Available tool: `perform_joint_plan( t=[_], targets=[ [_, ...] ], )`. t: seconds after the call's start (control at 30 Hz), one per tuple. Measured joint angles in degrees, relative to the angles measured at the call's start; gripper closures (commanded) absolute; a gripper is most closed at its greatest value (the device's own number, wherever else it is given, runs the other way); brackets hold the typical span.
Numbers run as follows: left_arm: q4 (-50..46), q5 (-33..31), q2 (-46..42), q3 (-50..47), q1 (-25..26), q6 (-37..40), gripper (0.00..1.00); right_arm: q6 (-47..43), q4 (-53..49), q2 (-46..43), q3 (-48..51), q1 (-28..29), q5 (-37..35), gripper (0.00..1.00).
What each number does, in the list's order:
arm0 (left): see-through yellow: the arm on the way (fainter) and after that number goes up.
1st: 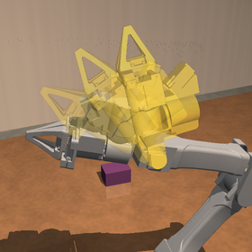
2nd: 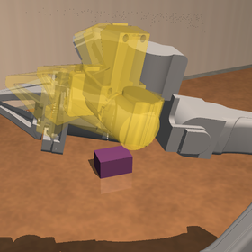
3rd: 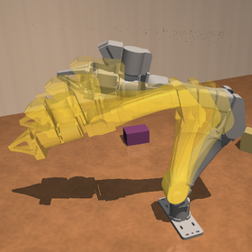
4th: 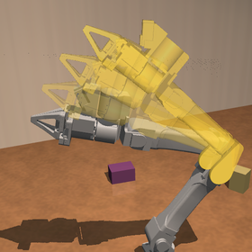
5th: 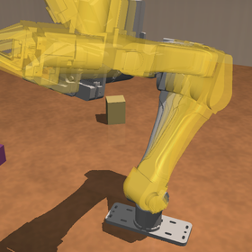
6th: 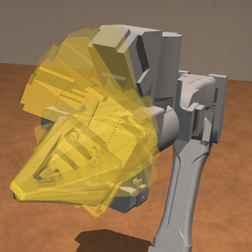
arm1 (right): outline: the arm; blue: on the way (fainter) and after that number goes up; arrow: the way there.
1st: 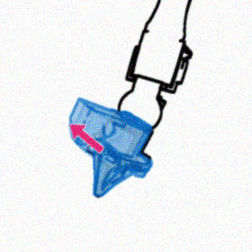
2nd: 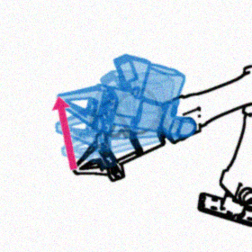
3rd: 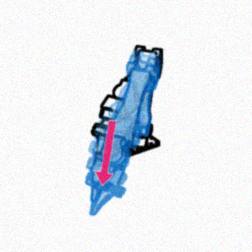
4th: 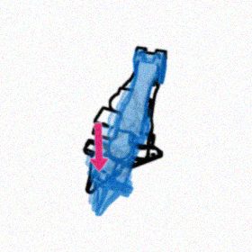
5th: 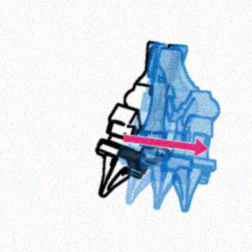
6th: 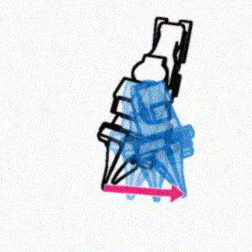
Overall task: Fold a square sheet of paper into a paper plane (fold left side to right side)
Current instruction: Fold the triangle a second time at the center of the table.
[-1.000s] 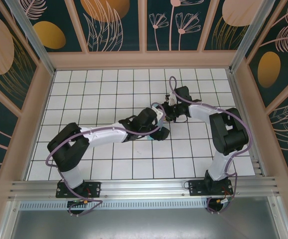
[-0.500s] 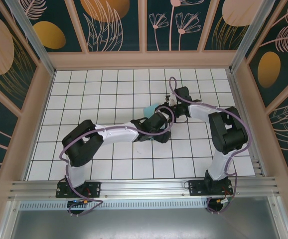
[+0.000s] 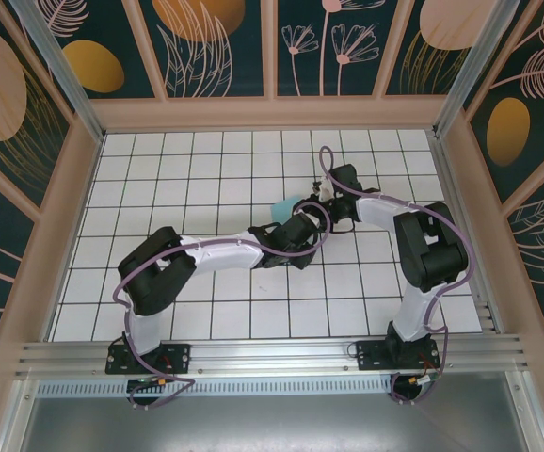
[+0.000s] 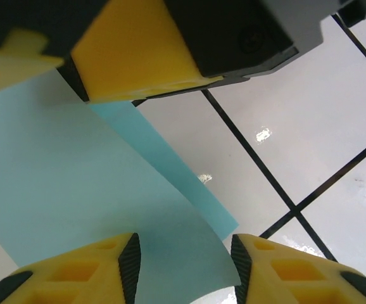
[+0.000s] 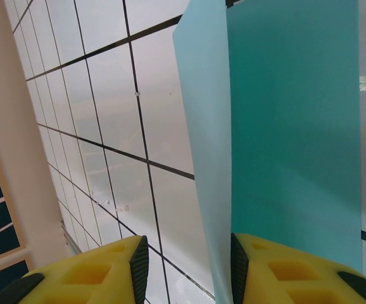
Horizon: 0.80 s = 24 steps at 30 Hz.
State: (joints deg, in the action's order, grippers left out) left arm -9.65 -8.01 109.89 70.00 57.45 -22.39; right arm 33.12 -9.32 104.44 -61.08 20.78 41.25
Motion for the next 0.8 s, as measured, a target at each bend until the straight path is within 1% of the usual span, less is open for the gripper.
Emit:
perform_joint_plan(
  t=[0.13,0.27,0.47,0.6,0.67,0.8],
  targets=[
    [-0.2,0.0,0.0,0.0,0.0,0.1,0.76,-0.2,-0.5,0.1,-0.3,0.0,-0.5,0.59],
    [-0.5,0.0,-0.2,0.0,0.0,0.2,0.85,-0.2,-0.7,0.5,-0.7,0.0,-0.7,0.59],
    [-0.9,0.0,-1.8,0.0,0.0,0.3,0.95,-0.2,-0.9,0.5,-0.7,0.0,-0.7,0.59],
    [-0.9,1.0,-2.8,0.0,0.0,0.3,0.99,-0.8,-1.0,0.5,-0.7,-0.2,-0.9,0.56],
    [-0.9,2.3,-2.9,0.0,-0.3,0.3,1.00,-0.9,-1.0,0.3,-0.7,-0.6,-0.9,0.53],
    [-0.7,6.3,-2.9,0.0,-1.2,0.2,1.00,-0.5,0.5,-2.6,1.2,-2.8,-0.7,0.39]
  ],
)
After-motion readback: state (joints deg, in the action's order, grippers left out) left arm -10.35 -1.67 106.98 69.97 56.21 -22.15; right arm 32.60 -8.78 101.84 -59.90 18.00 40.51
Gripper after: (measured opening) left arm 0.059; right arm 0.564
